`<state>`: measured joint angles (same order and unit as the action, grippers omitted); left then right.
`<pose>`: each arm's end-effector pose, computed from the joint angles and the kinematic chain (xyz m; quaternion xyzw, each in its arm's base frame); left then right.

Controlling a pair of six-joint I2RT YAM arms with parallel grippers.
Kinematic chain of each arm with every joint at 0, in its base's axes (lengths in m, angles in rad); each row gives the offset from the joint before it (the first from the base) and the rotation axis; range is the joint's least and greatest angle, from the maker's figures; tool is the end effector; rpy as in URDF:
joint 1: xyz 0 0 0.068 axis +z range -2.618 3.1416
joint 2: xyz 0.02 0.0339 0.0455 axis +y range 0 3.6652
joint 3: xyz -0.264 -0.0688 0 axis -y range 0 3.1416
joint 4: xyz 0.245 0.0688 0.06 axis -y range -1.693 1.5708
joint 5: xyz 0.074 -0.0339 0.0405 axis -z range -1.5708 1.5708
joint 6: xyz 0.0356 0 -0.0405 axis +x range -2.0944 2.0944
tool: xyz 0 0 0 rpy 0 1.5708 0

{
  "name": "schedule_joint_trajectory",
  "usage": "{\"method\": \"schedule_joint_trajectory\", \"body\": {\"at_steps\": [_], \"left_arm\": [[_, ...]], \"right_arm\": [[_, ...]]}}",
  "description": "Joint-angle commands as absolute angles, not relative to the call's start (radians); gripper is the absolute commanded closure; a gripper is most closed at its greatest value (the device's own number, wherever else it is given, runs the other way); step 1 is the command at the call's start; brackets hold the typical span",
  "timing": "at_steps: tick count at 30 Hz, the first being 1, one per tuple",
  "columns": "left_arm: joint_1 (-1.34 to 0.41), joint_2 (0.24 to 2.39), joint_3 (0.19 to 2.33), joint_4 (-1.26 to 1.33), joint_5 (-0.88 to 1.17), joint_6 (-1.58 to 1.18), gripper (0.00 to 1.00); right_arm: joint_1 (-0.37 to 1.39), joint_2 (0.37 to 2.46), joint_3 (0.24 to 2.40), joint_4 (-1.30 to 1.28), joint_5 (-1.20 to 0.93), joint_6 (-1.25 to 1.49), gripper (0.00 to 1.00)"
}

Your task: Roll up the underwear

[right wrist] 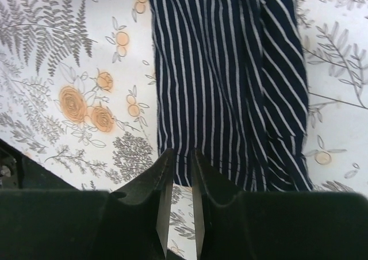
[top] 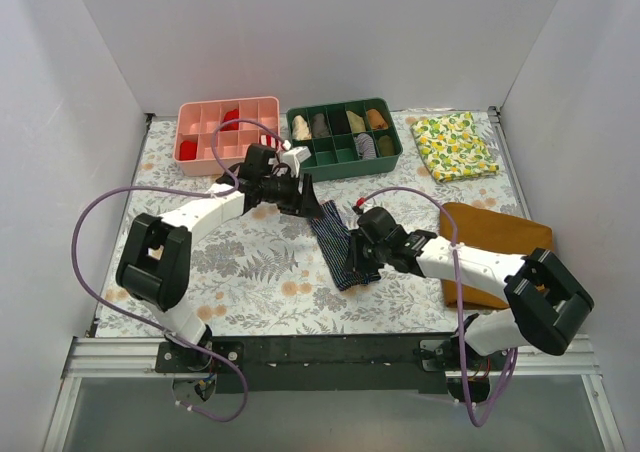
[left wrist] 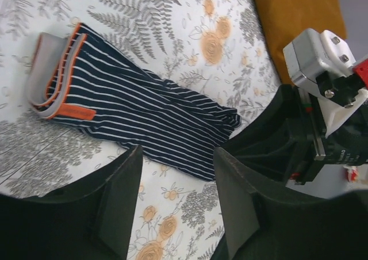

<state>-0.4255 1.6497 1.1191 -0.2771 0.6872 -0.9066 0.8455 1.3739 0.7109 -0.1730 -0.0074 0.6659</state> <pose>0.3119 -0.1661 0.2311 -0.0864 0.8786 -0.4625 0.0825 0.1801 0.2036 0.1876 -0.0850 0.9294 0.2488 0.2590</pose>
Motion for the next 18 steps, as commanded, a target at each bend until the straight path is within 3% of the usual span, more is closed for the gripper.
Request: {"method": "schedule_joint_trajectory", "body": {"at_steps": [1,18], "left_arm": [[-0.426,1.744,1.14,-0.218,0.847,-0.919,0.51],[-0.426,1.871,1.221,-0.117,0.808,-0.933,0.53]], "right_arm": [[0.847,1.394,0.747,-0.066,-0.093,0.658,0.75],[0.845,1.43,0.643,-0.009,-0.127,0.67,0.75]]}}
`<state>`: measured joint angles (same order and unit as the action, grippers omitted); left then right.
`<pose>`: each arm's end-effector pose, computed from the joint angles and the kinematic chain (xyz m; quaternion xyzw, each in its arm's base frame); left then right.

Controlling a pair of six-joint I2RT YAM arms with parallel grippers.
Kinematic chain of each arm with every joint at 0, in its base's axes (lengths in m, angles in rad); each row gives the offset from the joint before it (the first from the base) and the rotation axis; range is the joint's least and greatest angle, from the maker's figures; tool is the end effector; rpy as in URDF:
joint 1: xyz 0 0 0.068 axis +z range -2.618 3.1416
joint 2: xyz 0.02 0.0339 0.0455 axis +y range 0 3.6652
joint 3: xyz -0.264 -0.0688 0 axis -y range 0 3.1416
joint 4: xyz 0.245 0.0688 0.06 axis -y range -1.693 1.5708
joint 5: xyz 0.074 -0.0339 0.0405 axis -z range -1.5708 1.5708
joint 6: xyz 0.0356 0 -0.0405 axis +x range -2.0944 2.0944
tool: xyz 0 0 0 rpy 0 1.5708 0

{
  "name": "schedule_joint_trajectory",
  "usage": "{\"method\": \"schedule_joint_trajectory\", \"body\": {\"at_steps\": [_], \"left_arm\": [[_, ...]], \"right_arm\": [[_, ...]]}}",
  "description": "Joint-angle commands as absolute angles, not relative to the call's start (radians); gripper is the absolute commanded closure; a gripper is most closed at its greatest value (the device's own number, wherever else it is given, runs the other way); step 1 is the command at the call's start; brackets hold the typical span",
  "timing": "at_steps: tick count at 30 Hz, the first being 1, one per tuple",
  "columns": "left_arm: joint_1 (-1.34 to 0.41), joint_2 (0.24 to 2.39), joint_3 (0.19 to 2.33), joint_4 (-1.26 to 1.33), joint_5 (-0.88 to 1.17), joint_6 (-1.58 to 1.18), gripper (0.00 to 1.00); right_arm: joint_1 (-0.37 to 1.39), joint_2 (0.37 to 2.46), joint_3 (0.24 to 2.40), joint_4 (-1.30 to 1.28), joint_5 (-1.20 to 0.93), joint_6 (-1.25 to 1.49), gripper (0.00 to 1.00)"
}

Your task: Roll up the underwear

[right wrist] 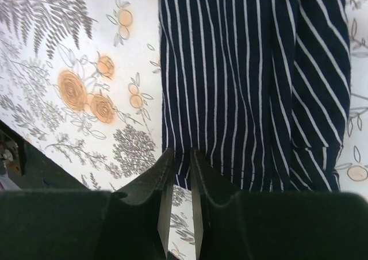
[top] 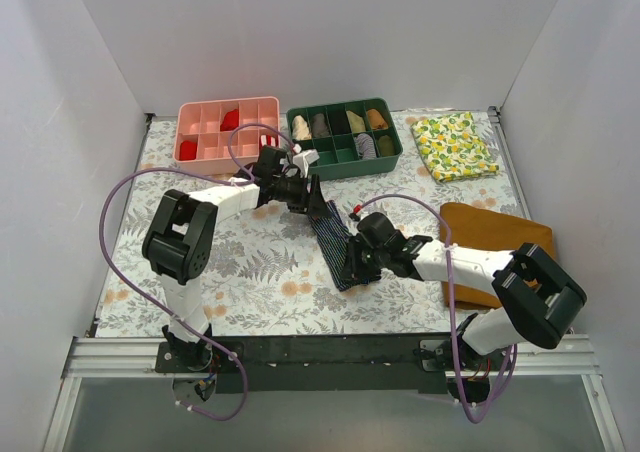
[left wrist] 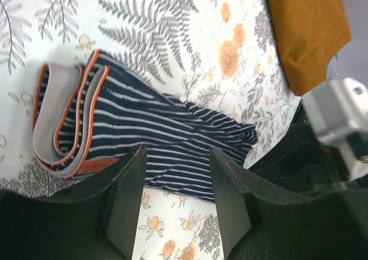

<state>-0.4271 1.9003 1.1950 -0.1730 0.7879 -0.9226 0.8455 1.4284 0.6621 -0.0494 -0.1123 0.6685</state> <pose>0.3483 -0.1862 0.1739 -0.0867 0.8740 -0.4777 0.0191 0.1799 0.2089 0.1685 -0.1026 0.9226 0.2907 0.2317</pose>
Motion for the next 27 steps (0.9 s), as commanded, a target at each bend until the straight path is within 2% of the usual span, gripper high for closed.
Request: {"method": "schedule_joint_trajectory", "body": {"at_steps": [1,18,22,27], "left_arm": [[-0.426,1.878,1.223,-0.109,0.808,-0.945,0.53],[-0.397,2.013,1.252,-0.008,0.741,-0.945,0.55],[-0.38,2.025,1.281,-0.02,0.759,-0.928,0.55],[-0.38,2.02,1.281,-0.041,0.808,-0.927,0.53]], "right_arm": [[0.845,1.431,0.641,-0.009,-0.127,0.67,0.75],[0.836,1.425,0.614,-0.107,-0.126,0.661,0.75],[0.836,1.451,0.607,-0.191,-0.118,0.623,0.75],[0.836,1.433,0.589,-0.16,-0.13,0.583,0.75]]}}
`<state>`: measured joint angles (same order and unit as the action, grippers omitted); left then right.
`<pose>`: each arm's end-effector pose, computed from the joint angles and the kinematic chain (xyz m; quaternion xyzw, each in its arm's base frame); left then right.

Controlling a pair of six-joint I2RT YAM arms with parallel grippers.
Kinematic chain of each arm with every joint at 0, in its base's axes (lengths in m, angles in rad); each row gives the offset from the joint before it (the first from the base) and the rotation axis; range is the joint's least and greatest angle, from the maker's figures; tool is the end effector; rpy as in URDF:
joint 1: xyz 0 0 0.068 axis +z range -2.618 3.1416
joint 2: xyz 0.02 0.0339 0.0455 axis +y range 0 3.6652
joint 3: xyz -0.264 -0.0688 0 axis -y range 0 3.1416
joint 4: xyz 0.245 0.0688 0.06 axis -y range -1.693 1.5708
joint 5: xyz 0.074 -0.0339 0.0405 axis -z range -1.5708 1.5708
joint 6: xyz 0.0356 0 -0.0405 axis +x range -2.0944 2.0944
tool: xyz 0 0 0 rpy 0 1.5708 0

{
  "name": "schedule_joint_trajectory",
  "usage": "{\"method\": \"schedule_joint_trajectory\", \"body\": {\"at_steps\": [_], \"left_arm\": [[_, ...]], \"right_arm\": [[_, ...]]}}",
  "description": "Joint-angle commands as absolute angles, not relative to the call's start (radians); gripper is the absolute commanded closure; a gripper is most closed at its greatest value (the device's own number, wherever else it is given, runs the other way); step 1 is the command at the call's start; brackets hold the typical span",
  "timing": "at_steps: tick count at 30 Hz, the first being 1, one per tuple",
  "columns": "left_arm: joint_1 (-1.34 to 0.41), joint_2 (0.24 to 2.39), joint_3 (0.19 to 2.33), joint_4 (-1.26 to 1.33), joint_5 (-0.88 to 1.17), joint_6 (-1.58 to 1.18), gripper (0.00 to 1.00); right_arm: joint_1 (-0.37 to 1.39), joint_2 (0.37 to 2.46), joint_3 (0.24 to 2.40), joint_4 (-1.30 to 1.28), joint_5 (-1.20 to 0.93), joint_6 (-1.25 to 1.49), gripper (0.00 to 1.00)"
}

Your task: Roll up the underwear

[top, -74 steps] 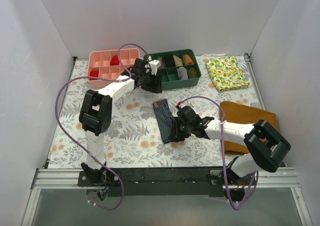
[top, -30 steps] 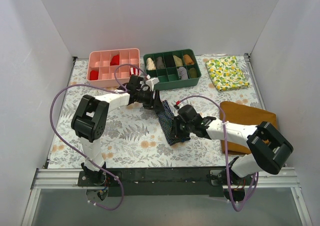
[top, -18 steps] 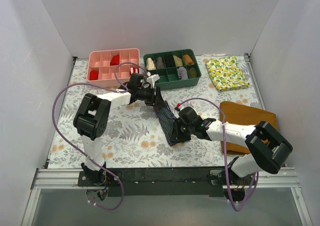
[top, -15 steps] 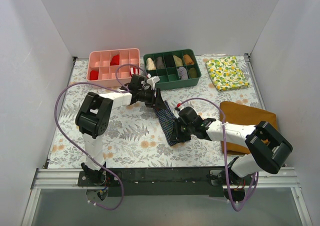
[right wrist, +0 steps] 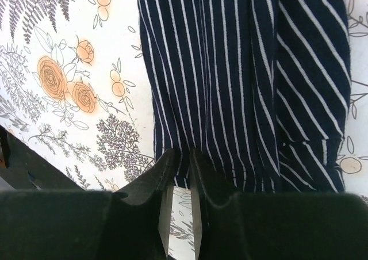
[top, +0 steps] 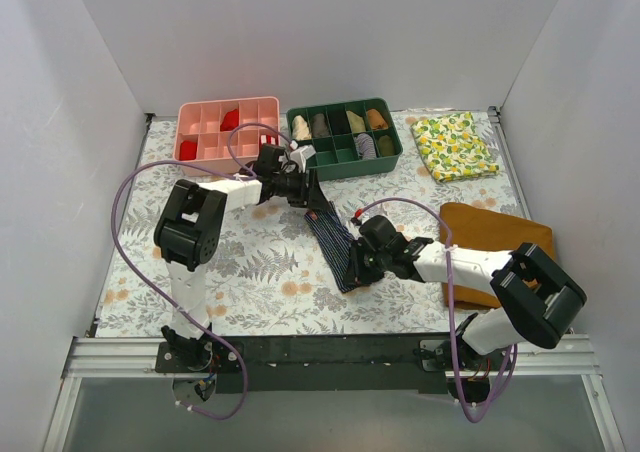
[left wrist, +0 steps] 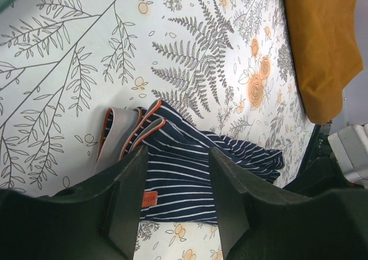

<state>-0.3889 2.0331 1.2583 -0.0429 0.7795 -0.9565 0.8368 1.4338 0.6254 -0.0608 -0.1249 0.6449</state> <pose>0.3817 -0.1834 0.1488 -0.1067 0.8649 -0.4883 0.0459 0.1756 0.2013 0.1558 -0.1111 0.9309 0.2747 0.2135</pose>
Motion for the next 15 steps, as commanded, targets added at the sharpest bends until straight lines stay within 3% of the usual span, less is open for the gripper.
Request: {"method": "schedule_joint_trajectory", "body": {"at_steps": [1,8,15], "left_arm": [[-0.38,2.01,1.275,-0.041,0.825,-0.93,0.52],[-0.38,1.902,1.247,-0.072,0.833,-0.951,0.45],[-0.38,1.819,1.351,-0.15,0.738,-0.934,0.36]], "right_arm": [[0.836,1.427,0.598,-0.16,-0.13,0.569,0.75],[0.836,1.367,0.705,-0.166,-0.069,0.523,0.68],[0.836,1.246,0.778,-0.216,-0.014,0.52,0.67]]}}
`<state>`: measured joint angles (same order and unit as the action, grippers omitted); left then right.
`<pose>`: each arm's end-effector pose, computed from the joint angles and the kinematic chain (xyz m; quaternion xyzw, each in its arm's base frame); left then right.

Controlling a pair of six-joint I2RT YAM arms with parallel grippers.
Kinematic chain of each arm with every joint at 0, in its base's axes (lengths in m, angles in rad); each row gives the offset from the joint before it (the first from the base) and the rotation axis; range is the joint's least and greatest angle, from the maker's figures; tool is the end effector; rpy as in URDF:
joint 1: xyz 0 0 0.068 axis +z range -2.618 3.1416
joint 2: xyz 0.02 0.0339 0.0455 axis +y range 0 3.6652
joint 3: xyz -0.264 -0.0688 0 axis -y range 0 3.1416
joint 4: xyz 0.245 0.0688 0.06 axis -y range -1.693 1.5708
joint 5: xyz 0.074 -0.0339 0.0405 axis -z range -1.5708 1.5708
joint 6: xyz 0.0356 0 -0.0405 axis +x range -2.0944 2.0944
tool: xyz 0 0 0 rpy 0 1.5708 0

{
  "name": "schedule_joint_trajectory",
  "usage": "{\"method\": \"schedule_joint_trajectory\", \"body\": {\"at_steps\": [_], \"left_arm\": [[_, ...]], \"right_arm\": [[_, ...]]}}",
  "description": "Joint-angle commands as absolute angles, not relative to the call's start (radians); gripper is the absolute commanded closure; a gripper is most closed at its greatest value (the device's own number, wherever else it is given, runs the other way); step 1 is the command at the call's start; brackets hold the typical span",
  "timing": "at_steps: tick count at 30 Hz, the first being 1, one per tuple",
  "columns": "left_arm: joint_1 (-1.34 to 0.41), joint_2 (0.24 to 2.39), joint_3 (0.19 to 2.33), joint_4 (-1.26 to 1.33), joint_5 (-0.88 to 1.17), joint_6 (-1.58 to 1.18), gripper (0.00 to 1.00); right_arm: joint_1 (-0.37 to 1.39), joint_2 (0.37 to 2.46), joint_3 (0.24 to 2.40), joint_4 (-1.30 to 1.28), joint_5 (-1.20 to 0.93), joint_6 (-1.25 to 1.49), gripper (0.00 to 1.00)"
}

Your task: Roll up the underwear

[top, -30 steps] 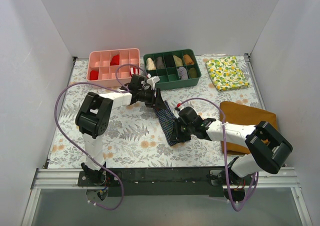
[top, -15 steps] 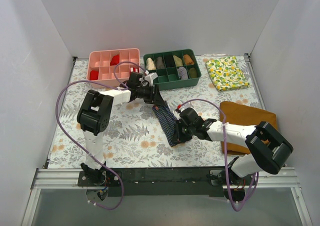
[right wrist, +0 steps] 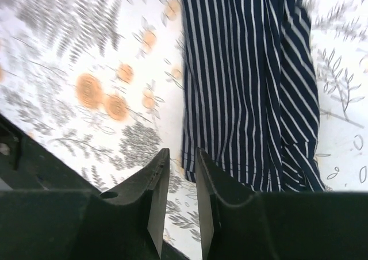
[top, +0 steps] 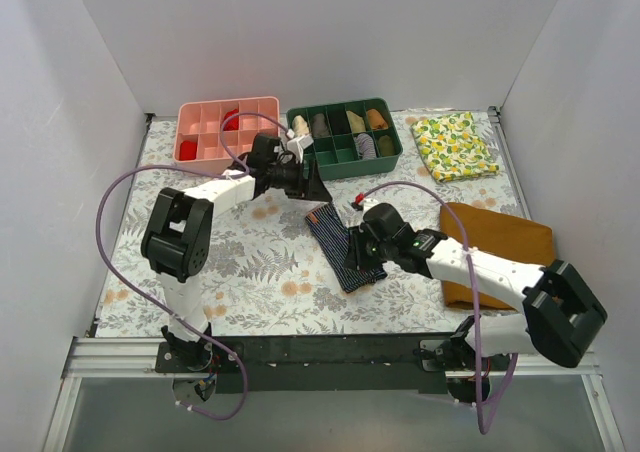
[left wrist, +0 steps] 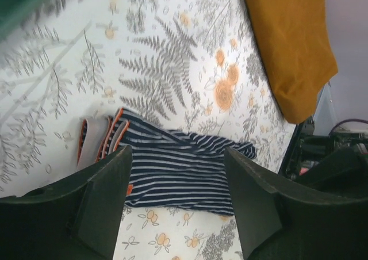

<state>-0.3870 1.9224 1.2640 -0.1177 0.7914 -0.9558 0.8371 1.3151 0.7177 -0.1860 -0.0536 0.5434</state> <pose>0.3721 -0.1790 0.1895 -0.0956 0.8585 -0.5004 0.0585 0.1775 0.1997 0.2034 -0.1452 0.9117 0.2632 0.2799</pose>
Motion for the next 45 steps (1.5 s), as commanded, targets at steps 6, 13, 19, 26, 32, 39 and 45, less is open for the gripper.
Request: {"method": "schedule_joint_trajectory", "body": {"at_steps": [6,13,19,26,32,39,45], "left_arm": [[-0.38,1.99,1.57,-0.205,0.748,-0.94,0.3],[-0.417,2.169,1.75,-0.324,0.752,-0.96,0.48],[-0.469,2.164,1.704,-0.311,0.749,-0.946,0.44],[-0.511,2.197,1.704,-0.308,0.753,-0.93,0.34],[-0.541,2.249,1.732,-0.359,0.732,-0.9,0.33],[-0.551,2.253,1.707,-0.403,0.652,-0.867,0.32],[-0.551,2.227,1.663,-0.44,0.568,-0.853,0.32]], "right_arm": [[0.845,1.201,0.706,-0.147,-0.104,0.583,0.66],[0.934,1.258,0.693,-0.091,-0.058,0.617,0.52],[0.977,1.348,0.704,-0.038,-0.067,0.641,0.45],[1.0,1.428,0.736,-0.017,-0.087,0.646,0.42],[1.009,1.494,0.775,-0.023,-0.103,0.632,0.41],[1.009,1.543,0.818,-0.165,-0.006,0.643,0.41],[1.009,1.473,0.758,-0.253,0.109,0.696,0.37]]}}
